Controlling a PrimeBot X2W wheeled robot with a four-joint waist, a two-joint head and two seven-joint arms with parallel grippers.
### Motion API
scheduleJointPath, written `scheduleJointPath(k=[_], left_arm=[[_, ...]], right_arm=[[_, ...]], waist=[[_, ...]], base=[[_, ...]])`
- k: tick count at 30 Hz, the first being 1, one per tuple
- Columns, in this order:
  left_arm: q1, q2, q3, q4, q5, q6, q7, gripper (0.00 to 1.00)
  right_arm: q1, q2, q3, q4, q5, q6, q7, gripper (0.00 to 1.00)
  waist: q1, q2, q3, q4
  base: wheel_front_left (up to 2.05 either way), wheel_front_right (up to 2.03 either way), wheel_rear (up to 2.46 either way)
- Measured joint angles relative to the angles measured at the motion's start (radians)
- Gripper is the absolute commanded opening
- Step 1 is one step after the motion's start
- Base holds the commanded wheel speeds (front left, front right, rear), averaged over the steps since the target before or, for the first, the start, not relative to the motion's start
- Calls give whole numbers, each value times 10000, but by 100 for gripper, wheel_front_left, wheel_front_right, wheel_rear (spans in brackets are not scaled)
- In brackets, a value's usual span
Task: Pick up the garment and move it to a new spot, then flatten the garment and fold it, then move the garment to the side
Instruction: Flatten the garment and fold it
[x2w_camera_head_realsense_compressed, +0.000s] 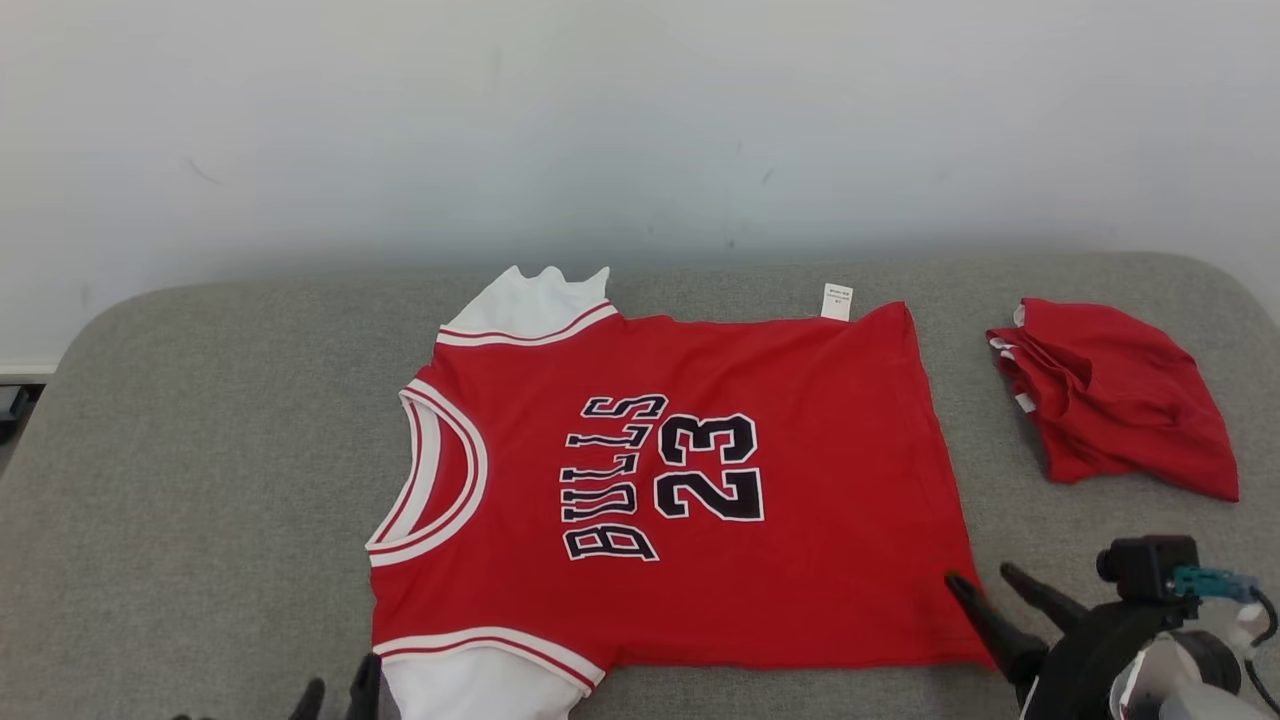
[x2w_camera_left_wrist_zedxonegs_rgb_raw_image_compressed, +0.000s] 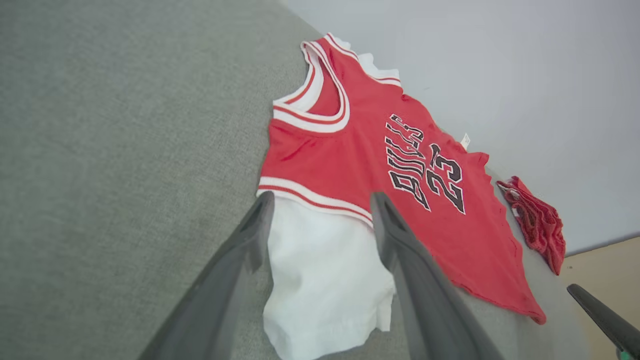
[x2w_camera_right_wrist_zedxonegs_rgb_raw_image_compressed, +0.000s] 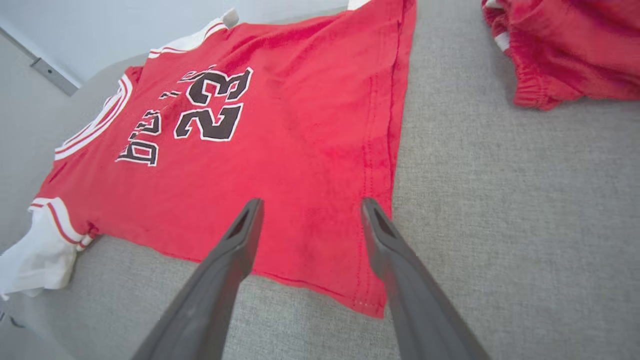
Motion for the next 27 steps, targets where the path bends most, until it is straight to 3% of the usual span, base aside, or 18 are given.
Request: scheduleJointPath(k=[3, 8, 15, 18, 27], left_arm=[[-195, 63, 38, -180, 575, 100, -456, 100], [-455, 293, 316, -399, 1626, 430, -1553, 100], [-459, 324, 443, -403, 2349, 610, -2228, 100], [-431, 441, 376, -380, 2892, 625, -2360, 100], [-278, 301, 384, -357, 3104, 708, -2589, 100]], right_arm=[[-163, -17, -364, -280, -69, -88, -579, 100], [-195, -61, -871, -591, -573, -660, -1906, 100], [238, -81, -1344, -922, -1160, -1327, -2075, 100], [579, -96, -1503, -1060, -1490, -1486, -2094, 100], [1275, 36, -2468, -1664, -2031, -1599, -2094, 100]], waist=[[0, 0, -48, -67], [0, 0, -71, -191], [0, -1, -91, -399], [0, 0, -95, -461], [0, 0, -83, -591]], base=[[0, 0, 0], [0, 0, 0], [0, 0, 0], [0, 0, 0], [0, 0, 0]])
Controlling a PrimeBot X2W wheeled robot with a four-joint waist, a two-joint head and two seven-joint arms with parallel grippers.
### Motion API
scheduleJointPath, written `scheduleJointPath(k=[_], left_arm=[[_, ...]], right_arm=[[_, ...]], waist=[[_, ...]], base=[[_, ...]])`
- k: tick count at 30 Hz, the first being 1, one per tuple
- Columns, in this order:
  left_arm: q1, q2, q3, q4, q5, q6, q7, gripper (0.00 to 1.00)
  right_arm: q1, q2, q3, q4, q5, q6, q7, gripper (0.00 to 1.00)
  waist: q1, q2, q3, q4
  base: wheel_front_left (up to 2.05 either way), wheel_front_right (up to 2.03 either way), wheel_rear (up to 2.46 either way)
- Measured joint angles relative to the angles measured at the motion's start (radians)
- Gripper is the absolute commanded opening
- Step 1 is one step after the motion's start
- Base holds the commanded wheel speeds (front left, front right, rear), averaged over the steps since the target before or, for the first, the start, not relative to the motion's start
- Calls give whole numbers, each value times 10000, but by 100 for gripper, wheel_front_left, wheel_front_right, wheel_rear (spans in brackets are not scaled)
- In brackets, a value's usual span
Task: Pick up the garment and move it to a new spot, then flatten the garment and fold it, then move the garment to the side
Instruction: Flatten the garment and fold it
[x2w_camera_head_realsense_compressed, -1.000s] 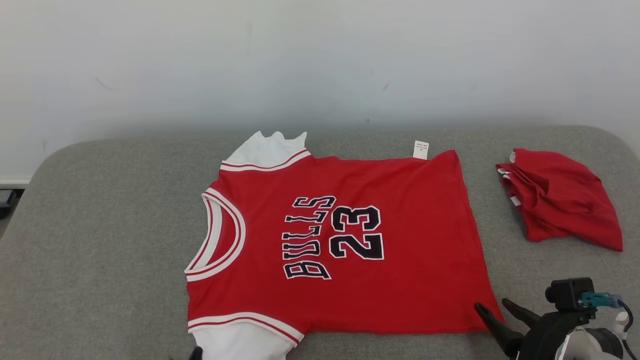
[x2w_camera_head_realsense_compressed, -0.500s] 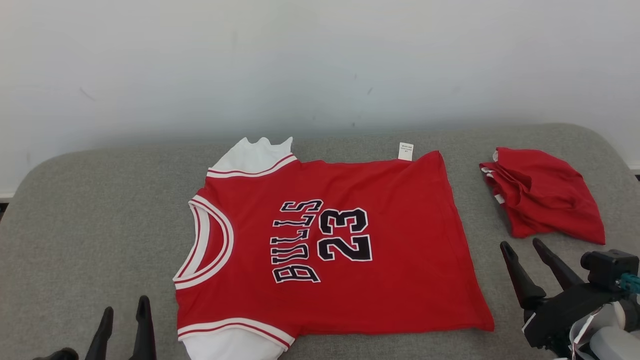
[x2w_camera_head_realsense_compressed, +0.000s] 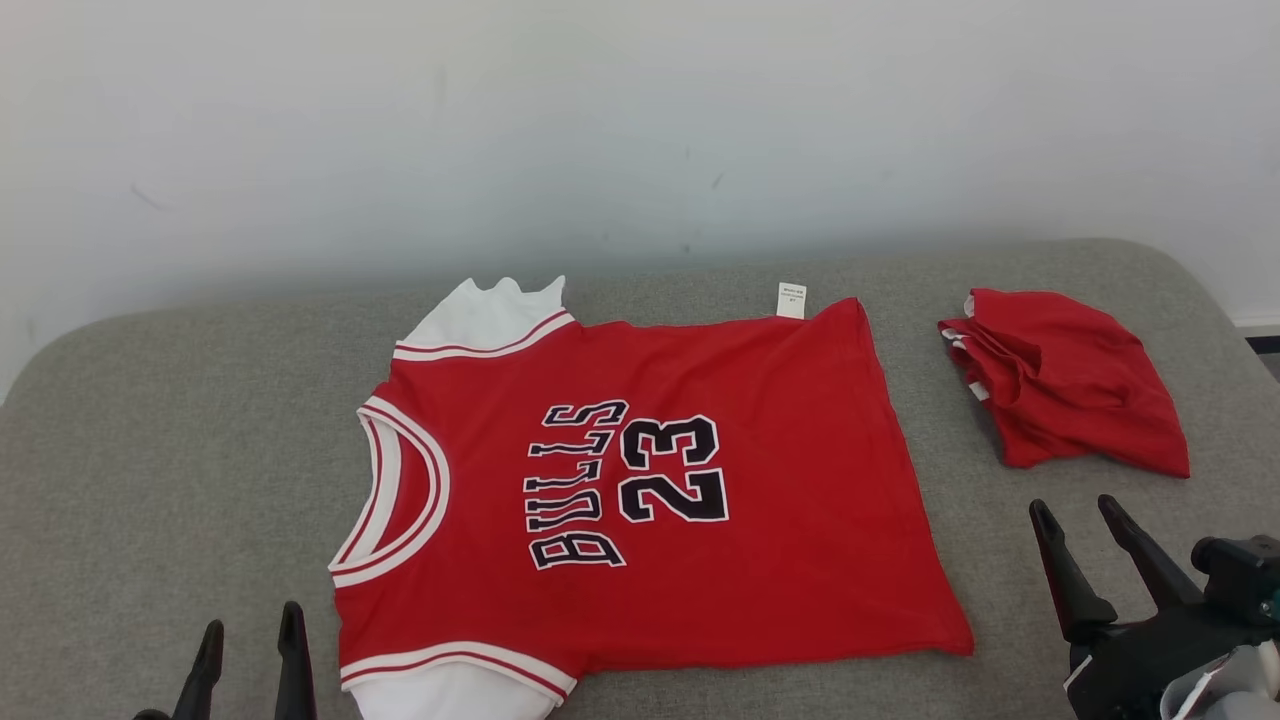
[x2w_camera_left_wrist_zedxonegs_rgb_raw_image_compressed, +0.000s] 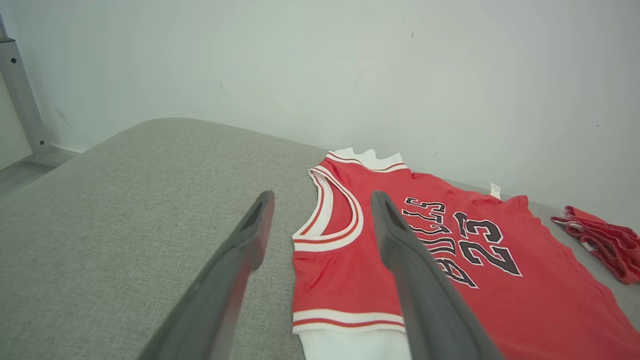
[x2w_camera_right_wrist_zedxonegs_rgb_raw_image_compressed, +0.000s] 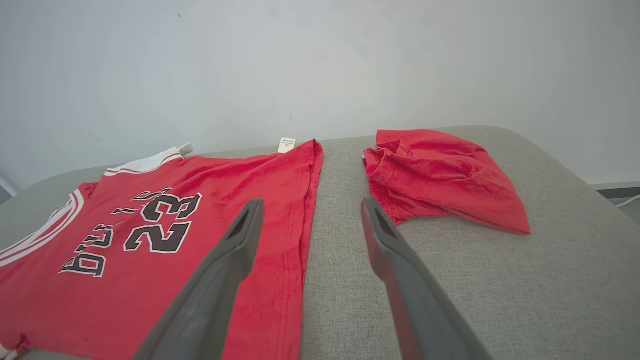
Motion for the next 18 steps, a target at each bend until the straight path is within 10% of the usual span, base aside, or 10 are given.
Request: scheduleJointPath(k=[18], left_arm=[[191, -54, 188, 23, 838, 79, -25, 100]], right_arm=[[989, 523, -1185, -869, -1499, -84, -2, 100]], waist=[[0, 0, 69, -58]], base=[[0, 0, 0]])
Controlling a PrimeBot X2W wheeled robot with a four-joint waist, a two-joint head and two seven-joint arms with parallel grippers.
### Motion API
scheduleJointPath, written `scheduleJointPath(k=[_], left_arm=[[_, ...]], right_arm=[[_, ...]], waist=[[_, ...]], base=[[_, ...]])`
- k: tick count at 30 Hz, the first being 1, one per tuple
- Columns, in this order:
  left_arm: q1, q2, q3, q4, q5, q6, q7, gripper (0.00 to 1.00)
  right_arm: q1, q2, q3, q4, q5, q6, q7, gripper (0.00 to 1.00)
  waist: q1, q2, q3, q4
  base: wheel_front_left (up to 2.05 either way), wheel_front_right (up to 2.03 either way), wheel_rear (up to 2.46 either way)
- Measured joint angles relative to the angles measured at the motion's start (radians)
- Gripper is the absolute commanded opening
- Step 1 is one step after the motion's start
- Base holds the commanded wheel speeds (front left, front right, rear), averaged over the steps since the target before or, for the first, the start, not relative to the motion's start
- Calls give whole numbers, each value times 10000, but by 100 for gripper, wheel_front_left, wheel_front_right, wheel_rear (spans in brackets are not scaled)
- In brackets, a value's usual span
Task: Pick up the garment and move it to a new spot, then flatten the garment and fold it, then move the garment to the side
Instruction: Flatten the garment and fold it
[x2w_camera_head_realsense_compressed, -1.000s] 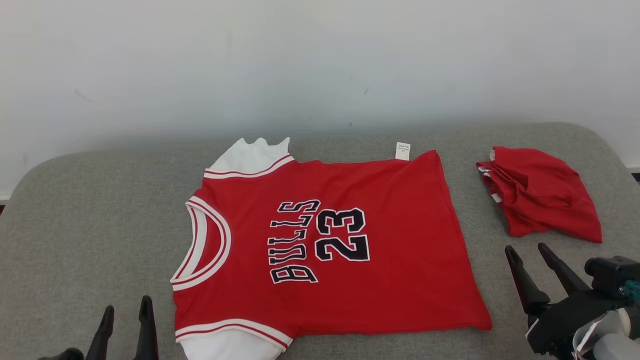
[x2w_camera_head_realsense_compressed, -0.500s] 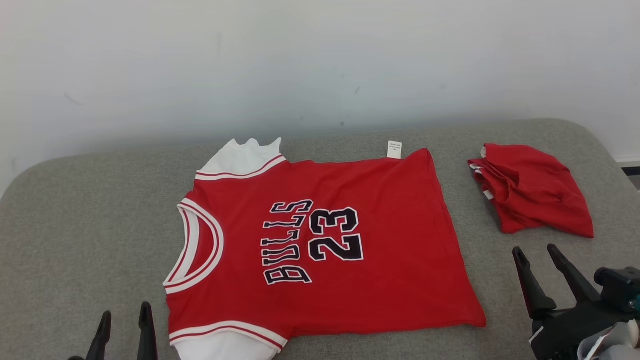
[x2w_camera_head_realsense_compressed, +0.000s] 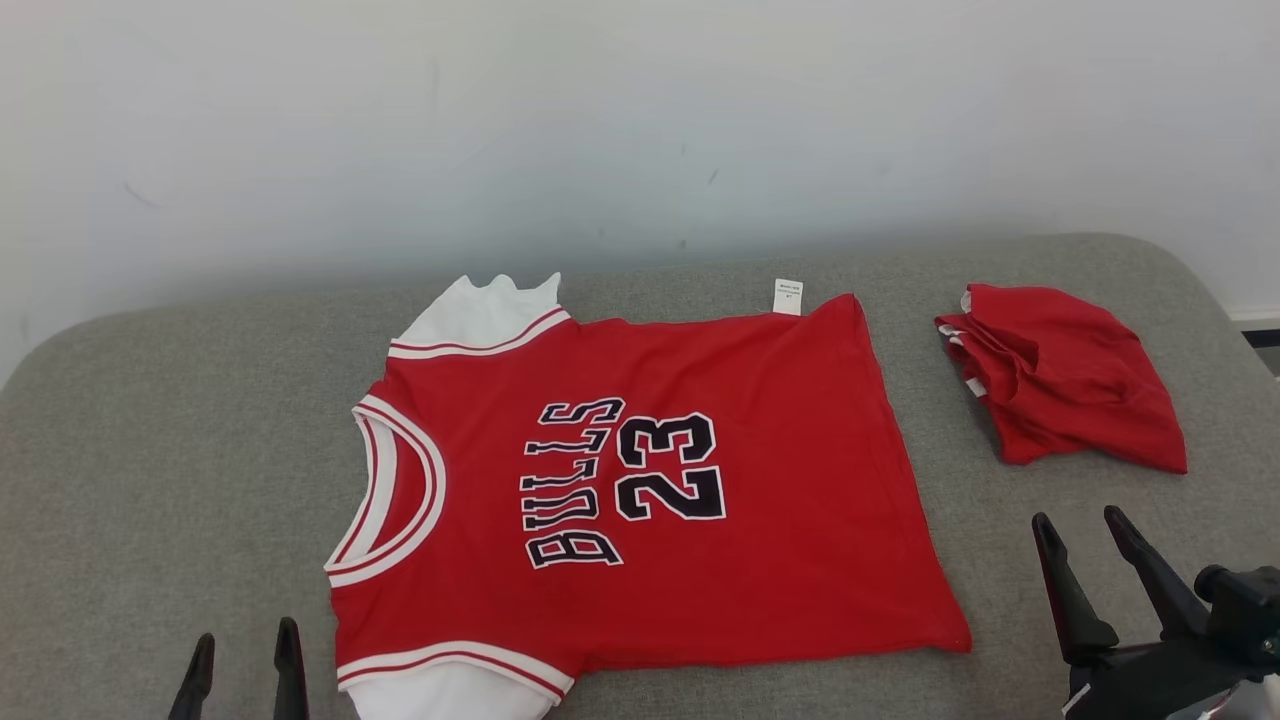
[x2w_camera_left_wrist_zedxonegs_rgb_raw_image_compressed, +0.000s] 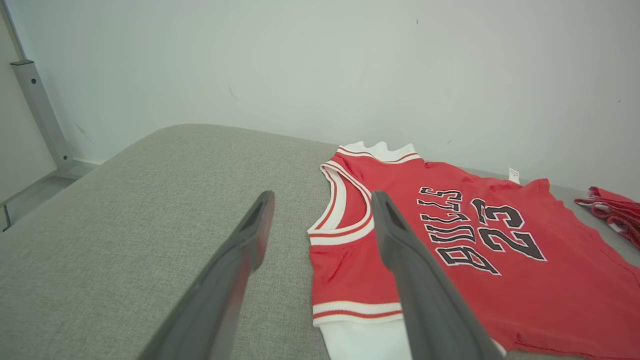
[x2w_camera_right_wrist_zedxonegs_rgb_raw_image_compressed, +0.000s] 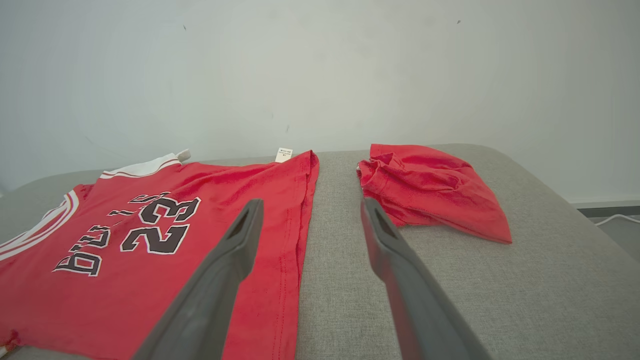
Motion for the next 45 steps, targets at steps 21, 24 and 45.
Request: scheduleJointPath(k=[21, 24, 45], left_arm=[[186, -54, -31, 25, 510, 10, 943, 100], [186, -92, -17, 10, 518, 10, 1035, 100], [188, -249, 50, -215, 782, 12, 1528, 100]], right_arm=[[298, 188, -203, 291, -587, 0, 13, 100], [326, 224, -221, 297, -591, 0, 23, 100], [321, 370, -382, 290, -838, -2, 184, 100]], waist=[[0, 0, 27, 1], [0, 0, 33, 7], [0, 0, 126, 72]], base=[[0, 0, 0], [0, 0, 0], [0, 0, 0]])
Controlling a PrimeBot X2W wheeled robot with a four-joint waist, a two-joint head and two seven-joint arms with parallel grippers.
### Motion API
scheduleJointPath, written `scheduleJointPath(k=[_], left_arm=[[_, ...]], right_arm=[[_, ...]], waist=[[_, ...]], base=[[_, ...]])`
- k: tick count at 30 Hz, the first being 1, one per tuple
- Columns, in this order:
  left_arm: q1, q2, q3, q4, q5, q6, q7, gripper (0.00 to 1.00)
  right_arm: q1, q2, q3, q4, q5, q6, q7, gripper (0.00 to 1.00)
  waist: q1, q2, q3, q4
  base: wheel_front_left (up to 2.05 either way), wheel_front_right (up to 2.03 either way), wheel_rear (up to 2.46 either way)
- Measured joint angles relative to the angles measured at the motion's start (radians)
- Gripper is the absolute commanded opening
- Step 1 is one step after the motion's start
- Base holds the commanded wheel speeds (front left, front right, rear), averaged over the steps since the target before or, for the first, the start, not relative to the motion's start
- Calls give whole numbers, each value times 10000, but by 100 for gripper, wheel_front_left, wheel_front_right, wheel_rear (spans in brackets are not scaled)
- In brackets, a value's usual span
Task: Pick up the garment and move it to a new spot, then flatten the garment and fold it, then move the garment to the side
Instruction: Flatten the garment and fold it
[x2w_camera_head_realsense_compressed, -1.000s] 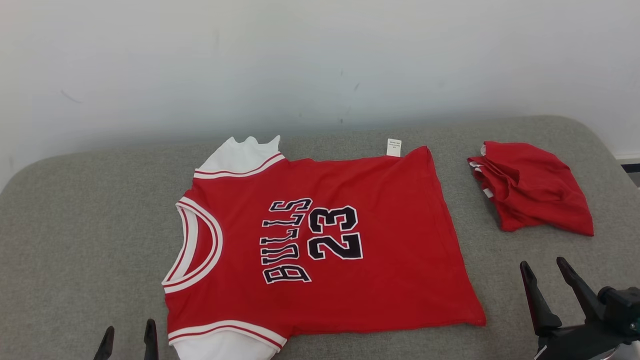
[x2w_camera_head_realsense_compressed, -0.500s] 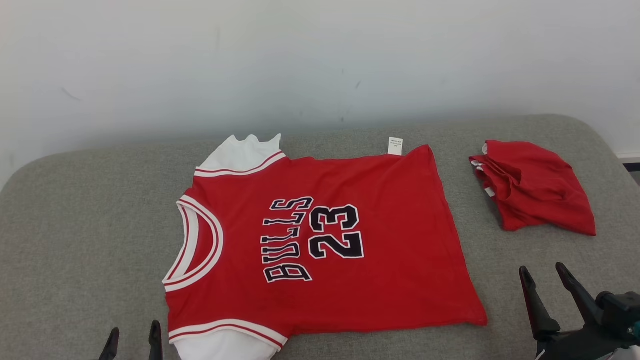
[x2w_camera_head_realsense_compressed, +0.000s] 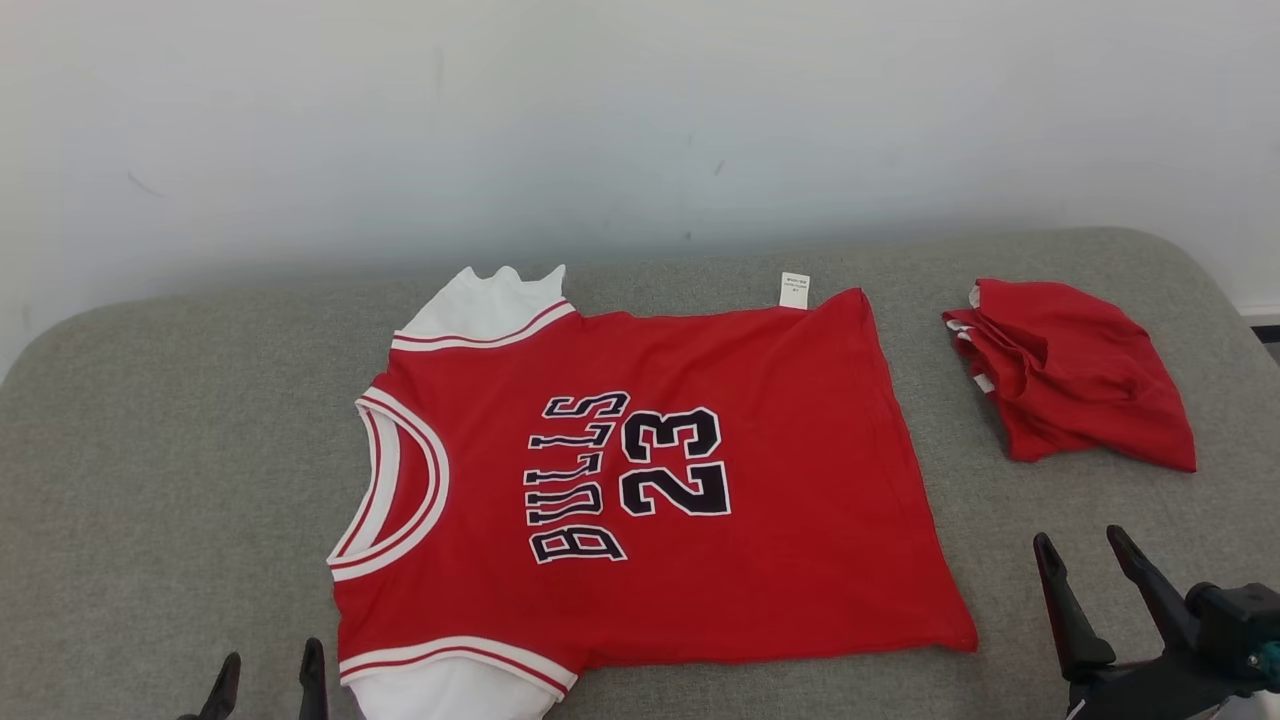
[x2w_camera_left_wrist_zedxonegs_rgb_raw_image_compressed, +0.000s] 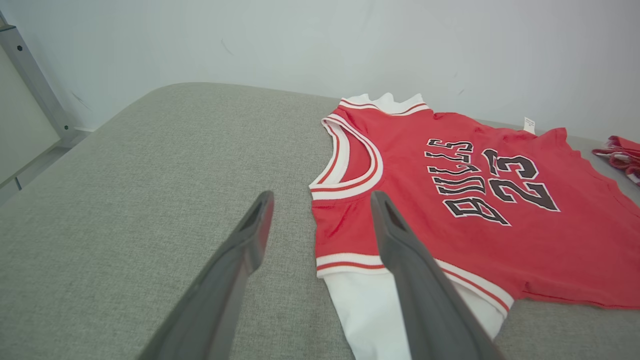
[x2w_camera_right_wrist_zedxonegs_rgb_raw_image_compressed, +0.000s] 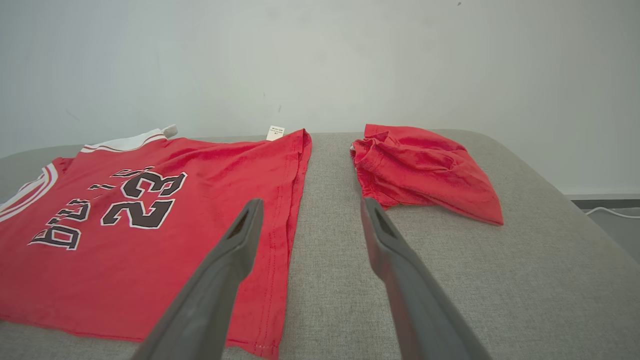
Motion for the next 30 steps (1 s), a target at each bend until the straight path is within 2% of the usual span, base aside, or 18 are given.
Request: scheduleJointPath(k=[30], left_arm=[[-12, -35, 15, -36, 50, 0, 362, 100]], right_arm=[[-19, 142, -67, -54, -176, 0, 180, 100]], waist=[[0, 0, 4, 107]], base=[[0, 0, 0]])
